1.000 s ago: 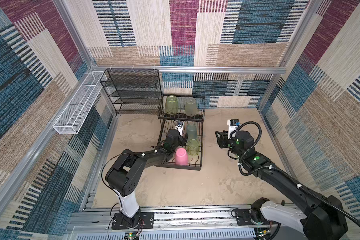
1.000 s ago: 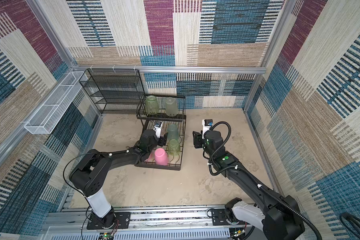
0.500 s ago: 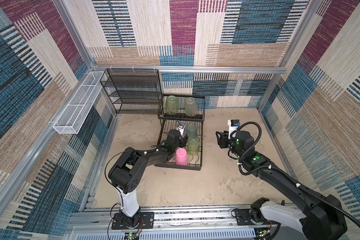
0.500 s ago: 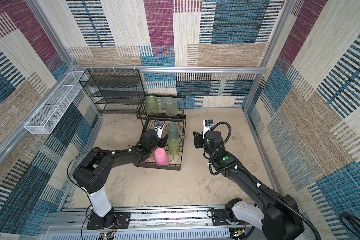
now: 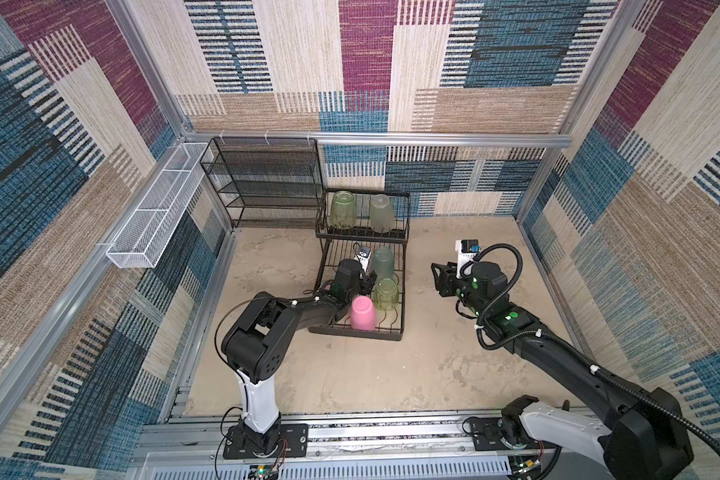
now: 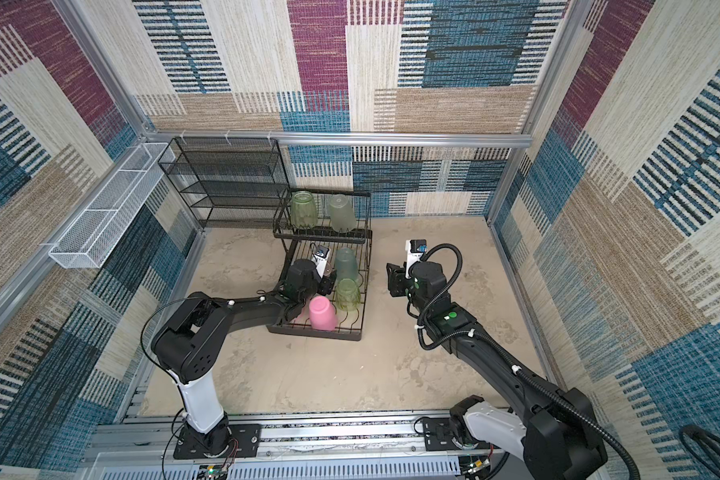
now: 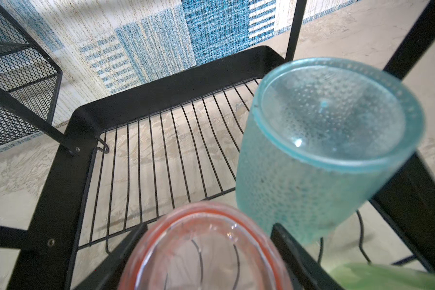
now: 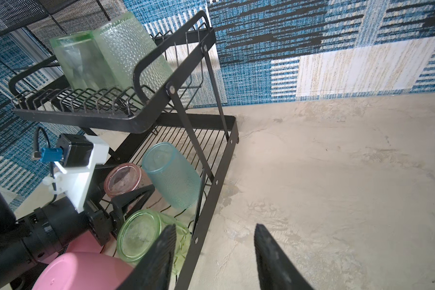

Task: Load the cups into the dish rack
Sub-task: 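Lower the pale pink cup into the lower tier beside the teal cup with the left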

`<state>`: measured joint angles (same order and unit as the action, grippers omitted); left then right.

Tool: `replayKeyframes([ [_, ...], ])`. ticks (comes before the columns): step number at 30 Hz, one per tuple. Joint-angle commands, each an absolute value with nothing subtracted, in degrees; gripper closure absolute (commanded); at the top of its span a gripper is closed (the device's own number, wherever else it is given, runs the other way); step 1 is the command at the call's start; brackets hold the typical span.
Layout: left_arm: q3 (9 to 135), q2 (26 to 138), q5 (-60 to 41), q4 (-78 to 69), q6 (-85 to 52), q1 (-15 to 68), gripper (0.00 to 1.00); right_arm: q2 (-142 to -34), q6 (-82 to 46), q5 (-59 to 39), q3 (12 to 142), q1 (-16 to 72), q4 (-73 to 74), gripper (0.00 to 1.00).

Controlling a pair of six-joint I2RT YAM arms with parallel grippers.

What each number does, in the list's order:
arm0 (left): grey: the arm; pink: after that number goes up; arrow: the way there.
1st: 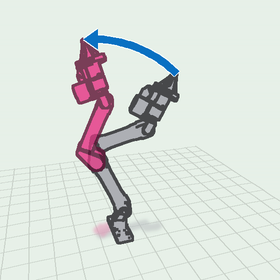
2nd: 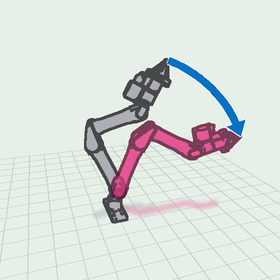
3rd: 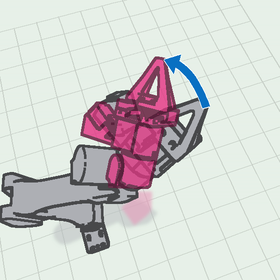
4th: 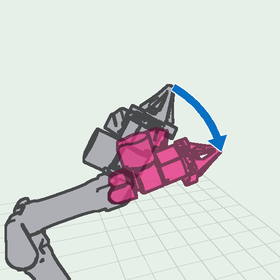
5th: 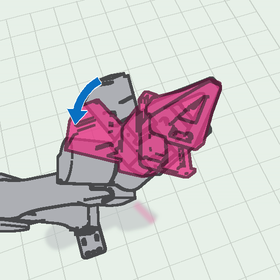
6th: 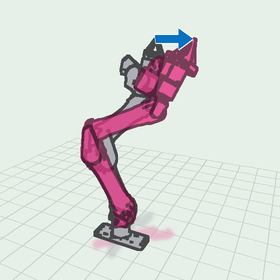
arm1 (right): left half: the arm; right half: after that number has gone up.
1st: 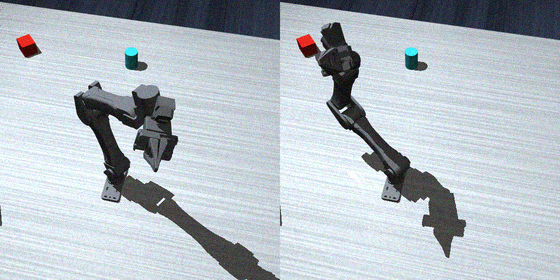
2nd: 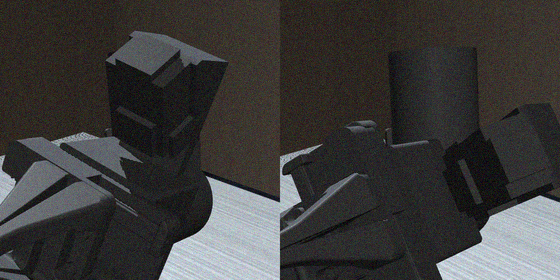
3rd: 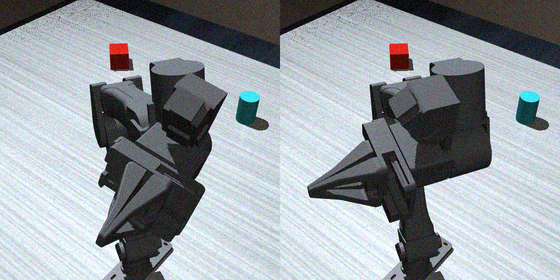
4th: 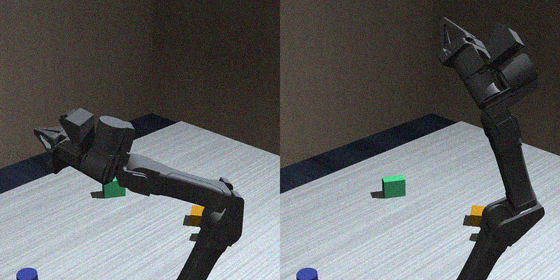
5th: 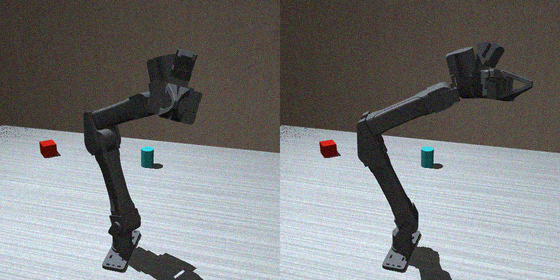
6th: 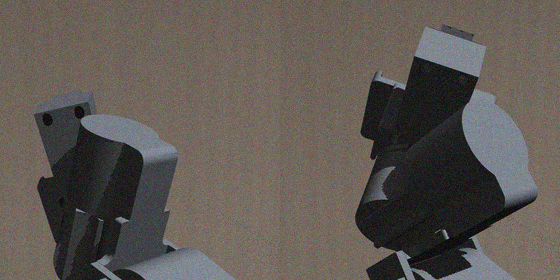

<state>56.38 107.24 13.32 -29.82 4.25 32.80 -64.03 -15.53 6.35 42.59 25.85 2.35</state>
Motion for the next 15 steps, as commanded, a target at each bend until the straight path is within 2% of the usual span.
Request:
replayKeyframes([
  [1, 56.77, 107.62, 14.07, -28.90, 5.89, 32.78, 0.32, -64.07, -15.36, 5.58, 42.34, 25.72, 4.54, 0.46],
  [6, 57.04, 107.50, 14.74, -28.54, 6.15, 32.78, 0.23, -63.98, -15.33, 5.36, 42.22, 25.66, 4.59, 0.46],
  [15, 56.62, 106.85, 15.97, -29.18, 6.35, 32.78, 0.14, -63.90, -15.38, 4.91, 42.18, 25.58, 4.88, 0.46],
])
